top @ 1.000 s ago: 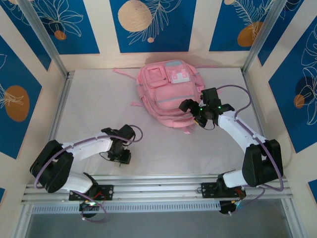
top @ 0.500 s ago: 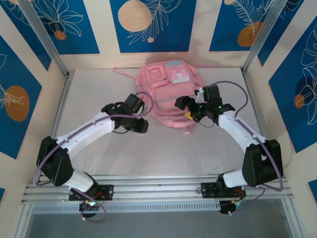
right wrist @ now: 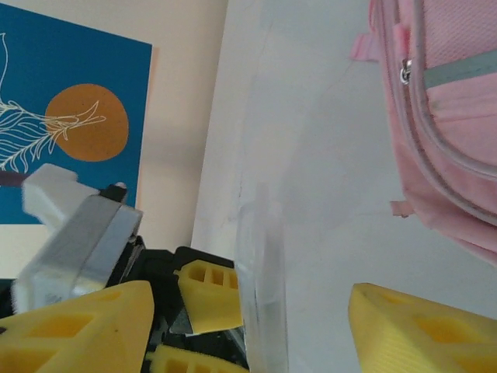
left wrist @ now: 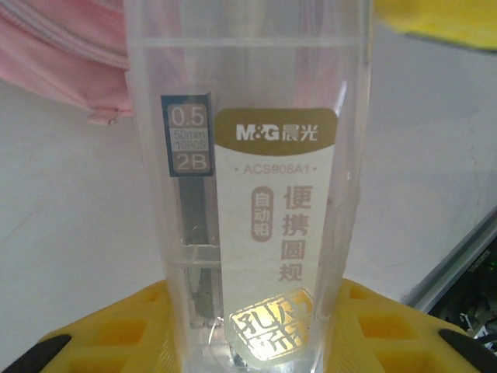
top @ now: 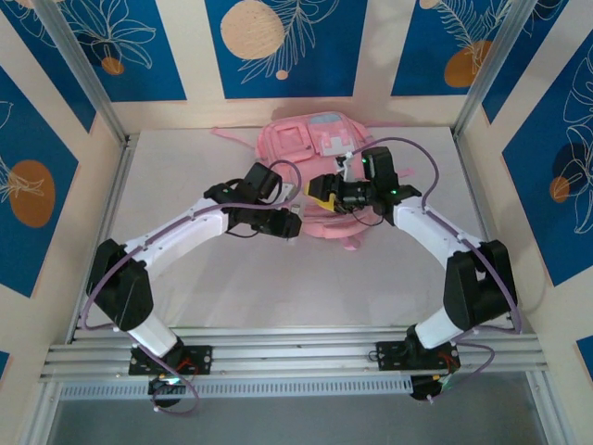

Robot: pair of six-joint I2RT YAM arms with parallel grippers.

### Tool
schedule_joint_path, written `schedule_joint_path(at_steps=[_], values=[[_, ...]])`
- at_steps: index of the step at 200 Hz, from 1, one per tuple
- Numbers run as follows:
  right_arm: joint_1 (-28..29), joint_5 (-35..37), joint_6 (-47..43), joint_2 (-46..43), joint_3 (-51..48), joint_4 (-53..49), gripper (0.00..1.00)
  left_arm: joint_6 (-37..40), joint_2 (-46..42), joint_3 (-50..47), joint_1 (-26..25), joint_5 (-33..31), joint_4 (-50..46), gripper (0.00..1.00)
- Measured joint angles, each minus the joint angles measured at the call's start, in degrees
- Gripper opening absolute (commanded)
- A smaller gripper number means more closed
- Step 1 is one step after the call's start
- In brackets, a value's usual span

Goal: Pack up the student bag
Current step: Open the student bag at the center of the table.

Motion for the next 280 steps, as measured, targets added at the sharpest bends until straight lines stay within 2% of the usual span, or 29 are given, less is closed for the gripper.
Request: schedule_joint_path(at_steps=[21,53,69,80,87,100,103,144,177,235,256,280], values=[[1.1,-0.4,0.2,2.0,0.5,0.4,0.57,-0.2,0.0,0.0,0.0,0.6,1.2,0.39],[2.4,-1.5,0.8,4.2,1.0,1.4,0.36,-0.9,0.0,0.0,-0.2,0.8,2.6,0.4],[2.4,-2.1,1.3,4.7,1.1,1.6,0.26,-1.1,0.0,0.0,-0.3,0.8,2.7,0.45],[2.4,-2.5,1.3,4.7,1.1,2.0,0.23,-1.2,0.1,0.0,-0.3,0.7,2.7,0.56],[2.2,-2.5,1.5,4.7,1.1,1.9,0.22,-1.3,0.2,0.0,-0.3,0.6,2.8,0.69],[1.7,-3.2,2.2,4.8,1.1,2.4,0.21,-1.3,0.5,0.4,-0.3,0.5,3.1,0.98],[1.5,-3.4,2.4,4.8,1.1,2.6,0.21,-1.5,0.6,0.5,-0.4,0.5,3.1,1.0],[-3.2,-3.3,1.9,3.5,0.1,0.5,0.21,0.9,2.1,4.3,-0.4,-2.4,0.8,1.0],[-13.4,-1.4,0.8,-1.5,-3.5,-3.7,0.2,6.2,5.3,8.4,-0.5,-6.7,0.5,0.99],[-31.1,-0.5,0.6,-9.1,-9.0,-9.9,0.19,17.0,20.4,18.5,-3.5,-16.8,1.6,0.95],[-34.5,-1.3,0.6,-9.6,-9.2,-11.2,0.19,21.2,25.7,25.2,-4.5,-19.6,1.6,0.95],[-35.7,-1.7,0.6,-10.7,-9.2,-12.2,0.19,25.8,29.6,30.7,-5.2,-22.9,2.2,0.95]])
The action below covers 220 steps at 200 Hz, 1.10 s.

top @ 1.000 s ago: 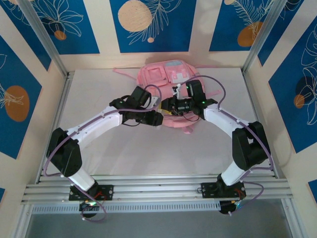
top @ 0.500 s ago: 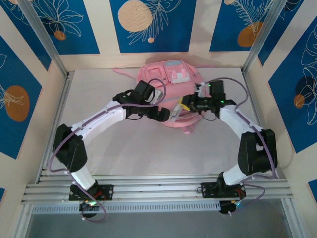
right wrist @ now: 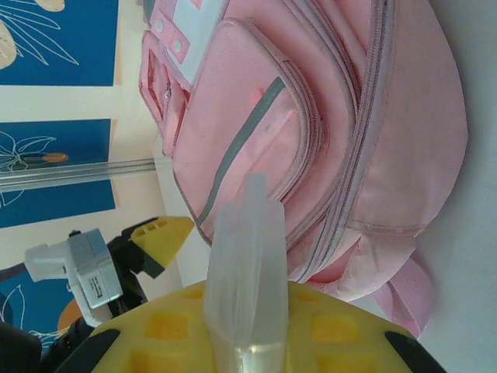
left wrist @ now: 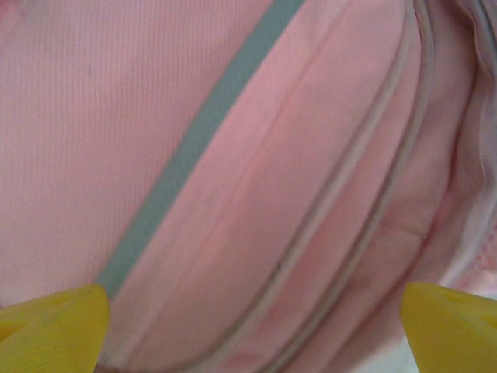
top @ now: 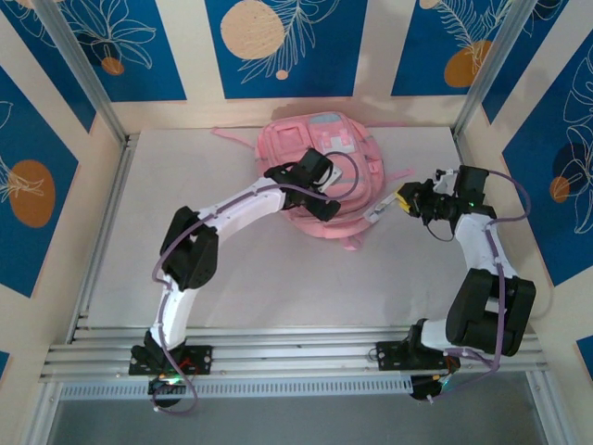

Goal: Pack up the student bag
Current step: Open the student bag at the center of the table, then place the loose stationery in the student bag.

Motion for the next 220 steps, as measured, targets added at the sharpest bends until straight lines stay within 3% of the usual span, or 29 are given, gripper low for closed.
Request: schedule_joint_path(at_steps=[43,59,88,117,156,220], values=[[-0.5,-1.3,0.0,-1.0,0.0,-0.4,0.19,5.7,3.5,2.2,-0.6,-3.8,0.5,0.96],[-0.6,-1.4,0.0,-1.0,0.0,-0.5,0.19,7.4,4.8,2.2,-0.6,-5.6,0.7,0.9],[-0.6,-2.1,0.0,-1.0,0.0,-0.6,0.17,9.0,6.2,2.2,-0.6,-8.6,2.1,0.57],[-0.5,-2.3,0.3,-1.0,0.0,-0.5,0.17,8.5,6.2,3.2,-0.6,-7.7,1.7,0.0],[2.9,-1.3,2.7,-1.0,-1.2,2.1,0.16,4.0,6.2,6.1,-0.1,-2.6,-1.0,0.0],[12.1,5.0,13.2,1.2,-1.9,13.3,0.16,-13.5,3.6,10.9,3.2,12.7,-3.7,0.0]])
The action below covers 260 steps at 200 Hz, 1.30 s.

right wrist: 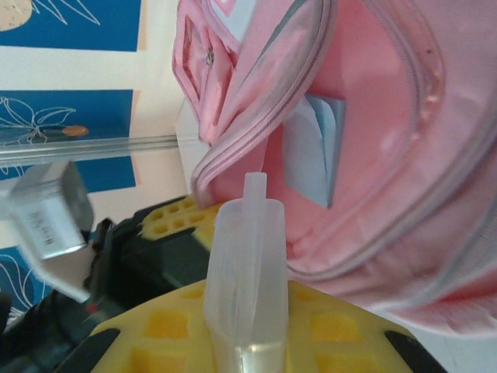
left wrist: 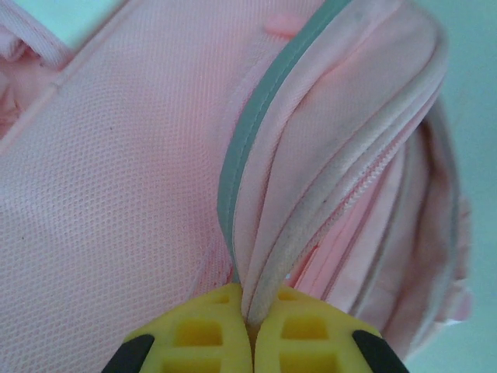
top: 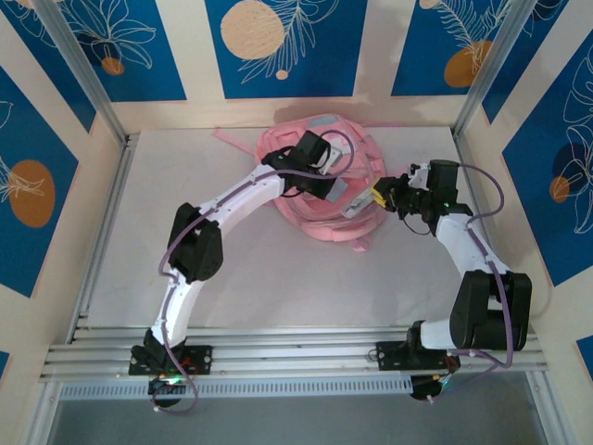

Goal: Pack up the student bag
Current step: Place the loose stationery in the student bag.

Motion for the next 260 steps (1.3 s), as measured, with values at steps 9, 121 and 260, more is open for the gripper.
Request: schedule_joint_path(at_steps=[9,121,260], values=[[0.7,1.2,1.4,0.6,0.0,1.6,0.16,-2.4,-0.3,0.2,0.1,1.9,0.0,0.0],[11.9,11.5,15.9,17.5,-0.6,21.6,0.22,-16.4,-1.7,0.2,-0.2,12.2,0.2,0.0],[12.1,19.8,-2.2,-2.4,3.1,-10.0,0.61,-19.3,-2.2,0.2,0.1,15.5,3.3,0.57]])
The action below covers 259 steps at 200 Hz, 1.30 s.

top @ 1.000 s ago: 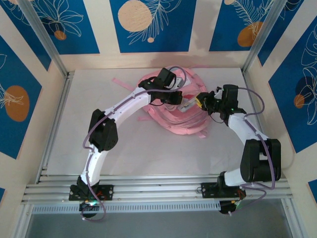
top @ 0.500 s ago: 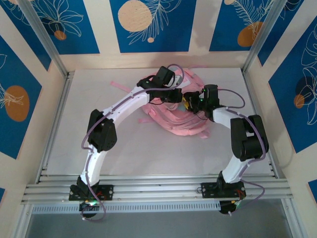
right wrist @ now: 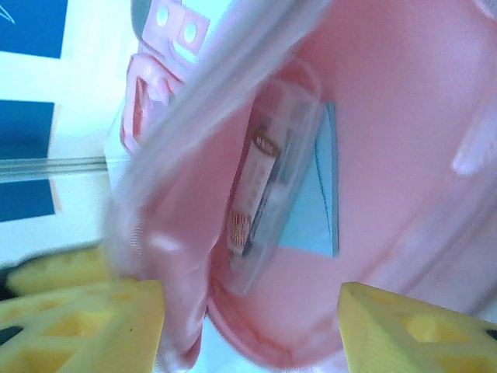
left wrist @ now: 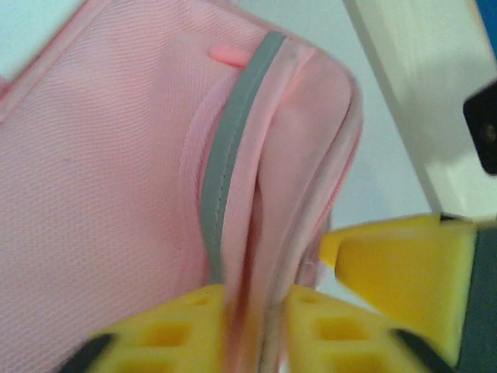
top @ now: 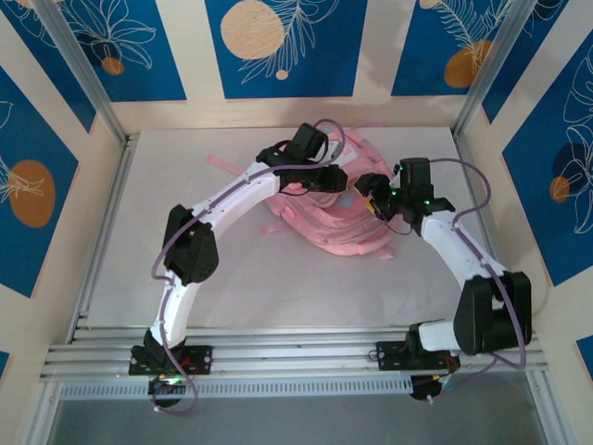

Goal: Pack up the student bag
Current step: Place the loose stationery in the student bag, then zip the student bag at the center of the table.

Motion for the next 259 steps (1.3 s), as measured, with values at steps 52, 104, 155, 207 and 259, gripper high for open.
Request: schedule_joint_path(at_steps=[52,104,155,207,259], values=[[7.2,6.0,-2.1,-5.9,-1.1,-8.2,0.61,-3.0,-4.5,-7.0,4.0,4.9,4.7,0.64],[18.3,12.8,1.0,-0.7,0.6,-10.0,0.6,-4.0,-12.5,-22.1,11.9,3.6,10.0,0.65],[26.0,19.5,8.9,8.1,6.1,-9.7,0.55,-3.9,-12.5,-25.4,13.1,2.2,11.6,0.65],[27.5,20.4,19.9,19.0,15.3,-9.4,0.49,-3.0,-12.5,-26.8,13.2,1.7,13.0,0.64],[25.1,19.3,21.6,22.3,19.2,-12.7,0.5,-0.2,-12.5,-29.7,13.5,1.6,13.3,0.48]])
